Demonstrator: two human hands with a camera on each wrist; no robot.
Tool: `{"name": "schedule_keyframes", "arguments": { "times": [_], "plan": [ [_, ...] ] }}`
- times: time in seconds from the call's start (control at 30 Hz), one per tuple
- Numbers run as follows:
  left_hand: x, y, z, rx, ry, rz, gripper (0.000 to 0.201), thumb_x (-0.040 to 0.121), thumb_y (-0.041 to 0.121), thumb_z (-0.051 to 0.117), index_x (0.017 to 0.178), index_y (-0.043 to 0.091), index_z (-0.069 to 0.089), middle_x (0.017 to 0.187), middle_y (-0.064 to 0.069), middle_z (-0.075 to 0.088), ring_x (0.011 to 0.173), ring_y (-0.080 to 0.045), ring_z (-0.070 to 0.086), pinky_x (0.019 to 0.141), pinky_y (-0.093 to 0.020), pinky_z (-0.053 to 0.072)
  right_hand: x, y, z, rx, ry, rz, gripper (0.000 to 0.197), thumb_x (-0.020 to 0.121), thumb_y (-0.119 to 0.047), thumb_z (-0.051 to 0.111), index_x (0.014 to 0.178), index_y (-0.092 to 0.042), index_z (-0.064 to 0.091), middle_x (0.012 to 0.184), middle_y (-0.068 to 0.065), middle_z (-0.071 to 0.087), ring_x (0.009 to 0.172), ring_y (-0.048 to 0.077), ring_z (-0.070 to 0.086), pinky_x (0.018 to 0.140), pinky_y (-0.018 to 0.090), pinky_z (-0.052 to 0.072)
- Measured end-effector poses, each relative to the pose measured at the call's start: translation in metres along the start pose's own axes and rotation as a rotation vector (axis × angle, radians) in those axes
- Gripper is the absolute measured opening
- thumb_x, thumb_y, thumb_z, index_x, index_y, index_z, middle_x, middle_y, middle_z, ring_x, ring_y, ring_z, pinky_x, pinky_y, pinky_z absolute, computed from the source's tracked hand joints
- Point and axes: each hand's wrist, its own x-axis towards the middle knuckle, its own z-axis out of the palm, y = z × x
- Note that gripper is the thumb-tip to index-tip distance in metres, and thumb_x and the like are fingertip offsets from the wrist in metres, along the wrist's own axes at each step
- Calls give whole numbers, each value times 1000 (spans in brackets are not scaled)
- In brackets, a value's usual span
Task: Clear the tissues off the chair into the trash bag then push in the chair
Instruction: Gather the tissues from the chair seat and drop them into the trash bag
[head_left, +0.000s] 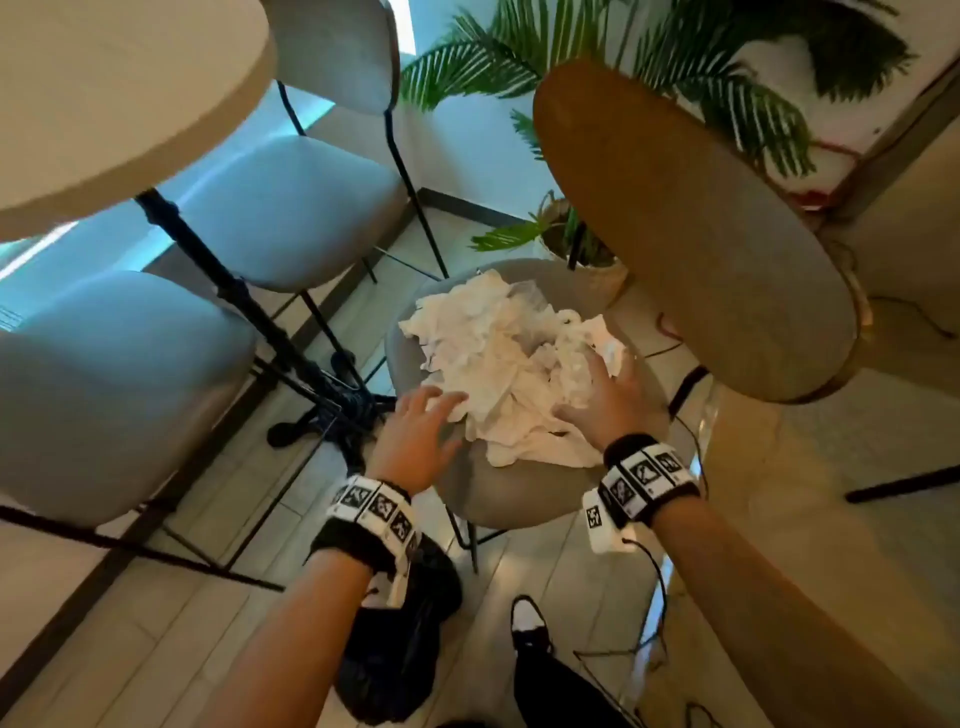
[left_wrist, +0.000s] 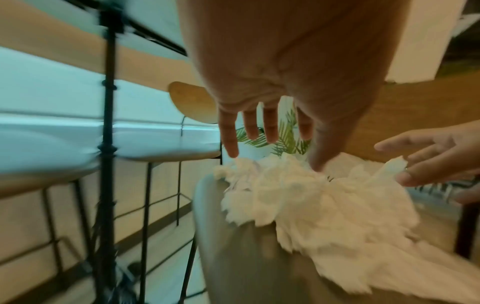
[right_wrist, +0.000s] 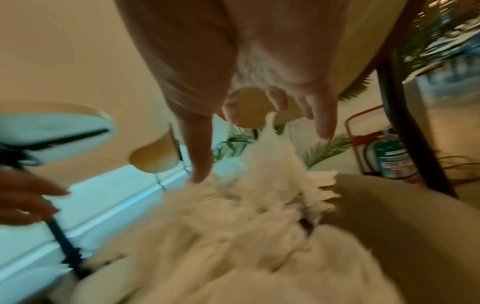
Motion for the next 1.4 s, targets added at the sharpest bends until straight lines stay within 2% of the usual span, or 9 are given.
{"name": "schedule_keyframes", "arguments": {
  "times": [0.13,0.27,0.4,0.6,0.73,0.83,0.93,1.07,1.4],
  "plan": [
    [66,14,12,153,-147,18,82,80,43,66,144,41,15,158,-9,1,144,-35,0,110,-58,27,47,9,6,-5,-218,42,100,63,-42,82,142,-43,20,158,12,-13,143,43,12,114,53,27],
    [93,17,44,165,-303,-18,88,77,48,68,144,46,10,159,-5,-13,144,-37,-8,109,-61,26,60,16,22,96,-151,1,59,67,-27,81,118,-18,55,150,18,25,131,37,38,105,36,37],
    [104,19,54,156,-238,15,57,87,33,60,138,31,35,158,-11,4,142,-38,13,103,-56,41,61,15,21,178,-30,-39,27,76,-13,72,95,-1,58,108,20,57,101,34,54,82,35,43],
    [108,23,41,-54,80,140,21,92,8,46,112,6,53,120,-17,50,103,-36,54,87,-45,49,52,16,5,409,42,-14,20,85,-10,59,102,-12,50,106,8,57,95,25,55,75,30,42],
    [105,29,20,-231,188,151,34,86,11,54,119,17,50,115,-12,48,97,-21,49,85,-24,38,43,14,-9,563,87,-78,47,82,-3,44,123,-26,51,128,8,56,117,23,50,96,33,44],
    [97,29,5,-559,263,134,26,81,25,52,104,37,58,111,-18,48,96,-25,48,85,-21,41,34,19,-22,658,159,2,33,77,-17,41,97,-26,65,121,10,58,115,25,54,100,38,46],
    [87,25,9,-572,131,97,25,84,30,43,107,25,53,121,-10,41,112,-25,39,103,-49,38,11,22,-17,572,2,54,23,81,-43,60,94,-23,59,119,5,46,109,23,51,87,38,49],
    [71,20,43,58,-224,52,83,68,72,54,128,17,38,134,-7,28,125,-27,25,107,-45,32,-15,25,29,107,-292,-6,70,59,-55,77,109,-23,41,123,1,30,114,22,36,94,40,44],
    [63,4,72,-96,-29,245,42,80,22,67,117,9,52,117,-17,47,101,-30,50,91,-41,48,-8,40,50,287,-102,-137,22,81,-20,65,100,-19,53,108,12,57,97,29,56,74,29,41]
  ]
}}
